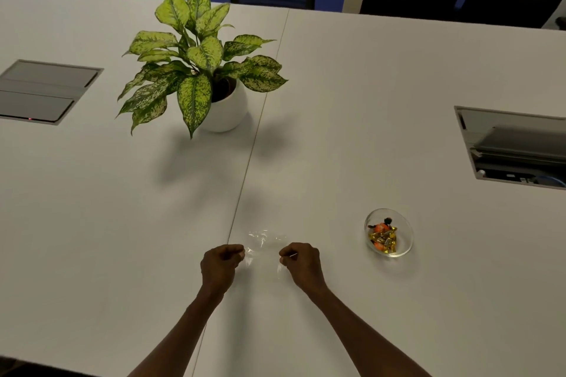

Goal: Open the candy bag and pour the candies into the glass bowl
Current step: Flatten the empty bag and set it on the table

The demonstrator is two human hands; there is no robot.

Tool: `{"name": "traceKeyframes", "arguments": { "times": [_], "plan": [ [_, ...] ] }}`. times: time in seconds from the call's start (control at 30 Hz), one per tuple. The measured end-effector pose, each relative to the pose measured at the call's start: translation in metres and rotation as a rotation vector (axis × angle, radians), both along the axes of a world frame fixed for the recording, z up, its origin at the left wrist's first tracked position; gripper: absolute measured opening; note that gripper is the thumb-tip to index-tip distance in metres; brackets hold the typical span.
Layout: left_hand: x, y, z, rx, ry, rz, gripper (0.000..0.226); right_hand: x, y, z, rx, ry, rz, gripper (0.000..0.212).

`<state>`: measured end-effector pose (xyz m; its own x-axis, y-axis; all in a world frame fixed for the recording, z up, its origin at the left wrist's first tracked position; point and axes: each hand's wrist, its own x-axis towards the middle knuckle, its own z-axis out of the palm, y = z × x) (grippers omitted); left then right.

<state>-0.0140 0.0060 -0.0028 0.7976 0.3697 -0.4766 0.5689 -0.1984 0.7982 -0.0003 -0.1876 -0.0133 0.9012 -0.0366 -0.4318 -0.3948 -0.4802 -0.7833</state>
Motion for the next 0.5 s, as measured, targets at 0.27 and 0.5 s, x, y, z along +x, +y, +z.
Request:
{"name": "traceKeyframes", "arguments": {
  "times": [0.27,0.5],
  "plan": [
    [-0.012,0.018,-0.03,0.209,0.004,-0.074,0.011,-0.005,0.023,-0.026,-0.06,-0.007,0.112,0.011],
    [-0.017,0.029,-0.036,0.435,-0.22,-0.3,0.033,-0.017,0.019,-0.027,-0.296,-0.288,0.367,0.041]
  ]
}}
